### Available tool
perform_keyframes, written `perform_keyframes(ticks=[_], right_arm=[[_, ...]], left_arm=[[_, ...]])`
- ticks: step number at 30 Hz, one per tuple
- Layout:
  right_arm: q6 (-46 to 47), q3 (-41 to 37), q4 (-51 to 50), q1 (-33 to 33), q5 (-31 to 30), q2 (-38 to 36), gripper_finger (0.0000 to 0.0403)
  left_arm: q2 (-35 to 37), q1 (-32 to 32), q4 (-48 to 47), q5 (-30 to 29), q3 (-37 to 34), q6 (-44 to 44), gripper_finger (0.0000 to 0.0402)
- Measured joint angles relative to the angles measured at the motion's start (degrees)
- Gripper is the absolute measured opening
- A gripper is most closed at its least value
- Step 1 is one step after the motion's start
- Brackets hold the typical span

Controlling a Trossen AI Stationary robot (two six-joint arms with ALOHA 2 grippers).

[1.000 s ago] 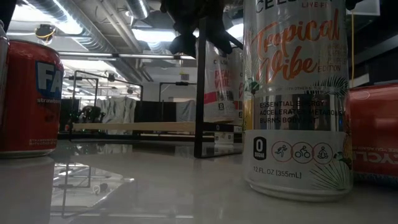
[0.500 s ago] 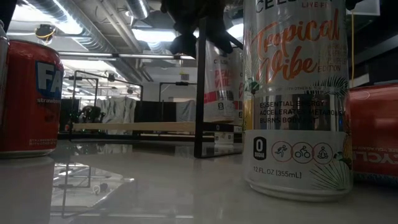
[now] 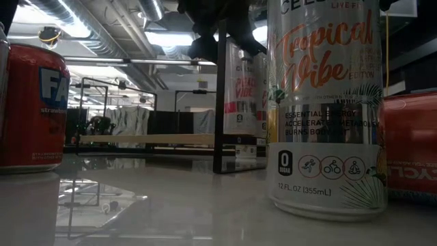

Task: Place canned beverage on shelf
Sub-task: Put the top white-pink soda can on the shelf aligned with the other white-pink soda can

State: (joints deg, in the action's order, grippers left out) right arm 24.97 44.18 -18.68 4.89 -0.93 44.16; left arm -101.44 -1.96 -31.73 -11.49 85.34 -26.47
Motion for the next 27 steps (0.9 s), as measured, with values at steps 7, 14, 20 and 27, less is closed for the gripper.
perform_keyframes(ticks=[7, 14, 20, 27], right_arm=[[0.0, 0.0, 0.0, 0.01, 0.02, -0.02, 0.0342], [0.0, 0.0, 0.0, 0.02, 0.02, -0.02, 0.0342], [0.02, 0.0, 0.0, 0.0, 0.02, 0.0, 0.0342], [0.01, 0.02, -0.56, 0.02, 0.04, 0.0, 0.0342]], left_arm=[[0.01, 0.0, 3.83, -0.01, 0.0, -0.05, 0.0323], [0.03, 0.13, 4.77, 0.01, 0.0, 0.01, 0.032], [0.87, 0.75, 4.68, -0.04, -0.02, 0.08, 0.0319], [3.4, 1.36, 4.58, -0.18, -0.02, 0.13, 0.0319]])
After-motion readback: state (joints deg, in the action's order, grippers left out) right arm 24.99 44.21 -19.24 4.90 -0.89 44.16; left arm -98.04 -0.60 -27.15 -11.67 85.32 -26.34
